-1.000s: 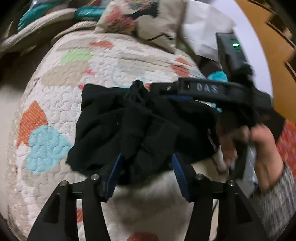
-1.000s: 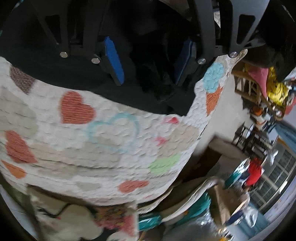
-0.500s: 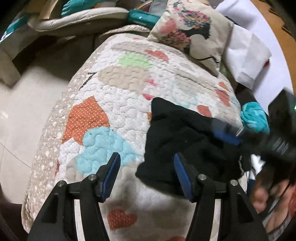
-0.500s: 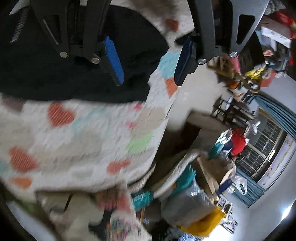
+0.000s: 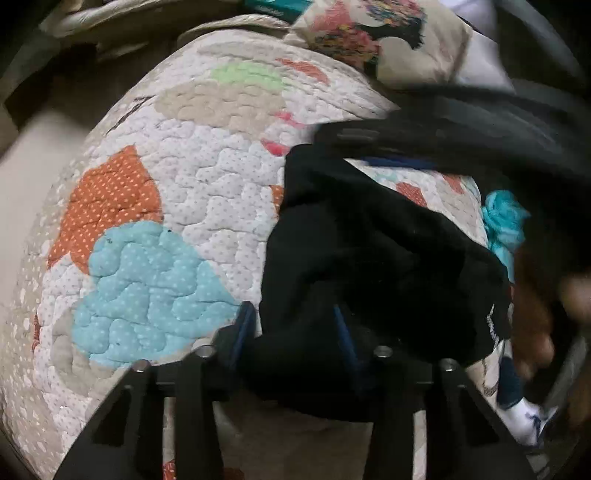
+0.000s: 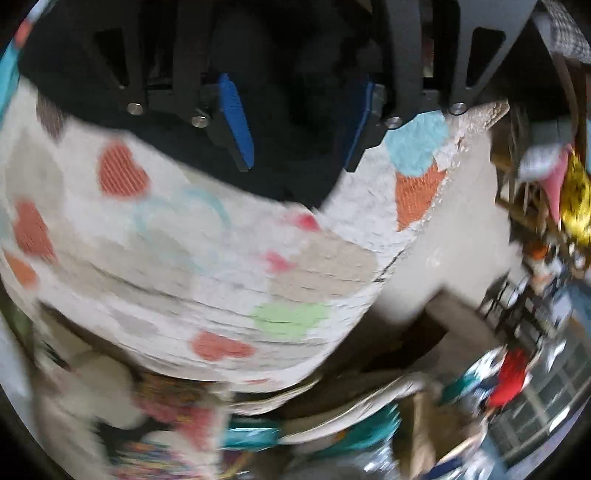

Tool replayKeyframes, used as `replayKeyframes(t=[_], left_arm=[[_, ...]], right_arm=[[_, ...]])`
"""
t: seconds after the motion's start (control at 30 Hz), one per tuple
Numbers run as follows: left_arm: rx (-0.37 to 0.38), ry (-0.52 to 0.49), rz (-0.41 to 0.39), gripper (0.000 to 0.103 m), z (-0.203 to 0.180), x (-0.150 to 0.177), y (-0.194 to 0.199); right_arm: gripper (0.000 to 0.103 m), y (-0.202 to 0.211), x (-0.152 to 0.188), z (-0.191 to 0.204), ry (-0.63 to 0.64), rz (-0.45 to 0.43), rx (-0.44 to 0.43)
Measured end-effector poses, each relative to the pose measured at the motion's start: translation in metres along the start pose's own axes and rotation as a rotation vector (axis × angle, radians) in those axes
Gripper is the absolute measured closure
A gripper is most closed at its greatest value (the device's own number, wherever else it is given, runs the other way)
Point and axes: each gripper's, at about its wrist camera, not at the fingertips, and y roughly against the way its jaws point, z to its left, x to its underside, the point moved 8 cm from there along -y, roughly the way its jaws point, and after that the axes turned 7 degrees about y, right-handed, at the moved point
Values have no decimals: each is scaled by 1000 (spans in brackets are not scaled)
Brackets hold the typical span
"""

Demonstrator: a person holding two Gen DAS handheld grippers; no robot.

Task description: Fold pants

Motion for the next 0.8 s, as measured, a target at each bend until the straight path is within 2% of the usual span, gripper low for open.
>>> replayKeyframes(t=[0.1, 0.13, 0.17, 0.2, 0.23, 0.33, 0.47, 0.6, 0.63, 0.67, 0.7, 0.77, 0.8], left_arm=[[-10, -26, 5, 81, -3, 2, 1], [-10, -29, 7, 82, -2, 2, 1], [-5, -26, 9, 83, -2, 2, 2], [1, -18, 14, 83, 0, 3, 3], [7, -10, 18, 84, 1, 2, 4], [11, 22, 19, 86, 9, -2, 13], [-33, 87, -10, 86, 35, -13, 28], [-62, 167, -5, 85, 63, -19, 32], [-65, 181, 2, 81, 66, -18, 31], [-73, 192, 0, 77, 67, -18, 32], [-74, 194, -4, 77, 67, -17, 33], [-82, 195, -4, 68, 66, -15, 39], [-83, 202, -3, 67, 67, -13, 43]], right_arm=[[50, -44, -3, 10, 52, 115, 10], [78, -59, 3, 11, 61, 169, 11], [82, -67, 7, 11, 68, 191, 44], [83, -64, 4, 11, 56, 178, 44], [90, -63, 3, 10, 36, 171, 35], [92, -57, -6, 7, -18, 148, 14], [92, -64, -22, 26, 15, 151, -5], [92, -80, -40, 56, 59, 165, -28], [90, -87, -42, 61, 64, 176, -21], [85, -91, -43, 62, 65, 177, -14], [83, -92, -47, 63, 62, 162, -16], [77, -81, -52, 59, 36, 130, -35], [74, -72, -54, 54, 23, 113, -44]])
